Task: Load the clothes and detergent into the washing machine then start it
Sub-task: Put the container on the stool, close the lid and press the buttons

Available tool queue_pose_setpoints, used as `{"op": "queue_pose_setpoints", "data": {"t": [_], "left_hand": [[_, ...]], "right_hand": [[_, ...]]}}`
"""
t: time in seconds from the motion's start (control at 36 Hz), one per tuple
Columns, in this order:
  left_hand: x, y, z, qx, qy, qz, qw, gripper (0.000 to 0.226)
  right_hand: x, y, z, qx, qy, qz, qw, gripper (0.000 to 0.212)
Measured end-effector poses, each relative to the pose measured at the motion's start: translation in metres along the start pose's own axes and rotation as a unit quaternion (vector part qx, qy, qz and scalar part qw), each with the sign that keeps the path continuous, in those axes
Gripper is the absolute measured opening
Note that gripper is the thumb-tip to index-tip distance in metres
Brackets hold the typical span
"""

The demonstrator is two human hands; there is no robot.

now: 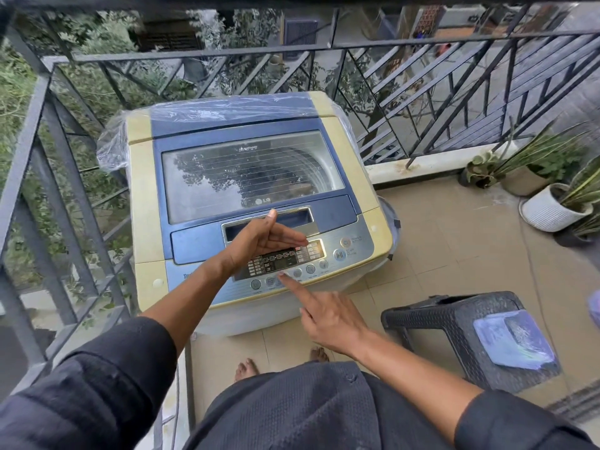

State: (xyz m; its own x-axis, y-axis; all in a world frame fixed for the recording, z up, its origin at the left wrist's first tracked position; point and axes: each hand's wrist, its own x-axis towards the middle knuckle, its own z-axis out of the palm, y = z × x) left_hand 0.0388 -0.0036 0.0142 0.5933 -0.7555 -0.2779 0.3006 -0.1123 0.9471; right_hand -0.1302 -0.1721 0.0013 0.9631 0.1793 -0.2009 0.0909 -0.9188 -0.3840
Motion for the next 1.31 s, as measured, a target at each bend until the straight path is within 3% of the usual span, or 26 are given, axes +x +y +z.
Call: {"op": "queue_pose_setpoints", "data": {"t": [0.22,1.0,1.31], "left_hand": [[0.003,0.004,-0.004,-0.007,-0.009,-0.023,1.0,0.08],[0.001,0.001,-0.003,0.006,-0.003,-0.012,1.0,0.083],[0.002,0.006,-0.004,0.01,-0.016,-0.026,0.999,0.084]], "right_hand": [[0.005,-0.012,0.002,-0.045,-0.018,-0.025,0.999,0.097],[0.004,-0.02,0.012,-0.013,-0.096,0.016,0.995,0.116],[0.0,-0.016,0.011,0.013,-0.062,0.012,0.998,0.108]]}}
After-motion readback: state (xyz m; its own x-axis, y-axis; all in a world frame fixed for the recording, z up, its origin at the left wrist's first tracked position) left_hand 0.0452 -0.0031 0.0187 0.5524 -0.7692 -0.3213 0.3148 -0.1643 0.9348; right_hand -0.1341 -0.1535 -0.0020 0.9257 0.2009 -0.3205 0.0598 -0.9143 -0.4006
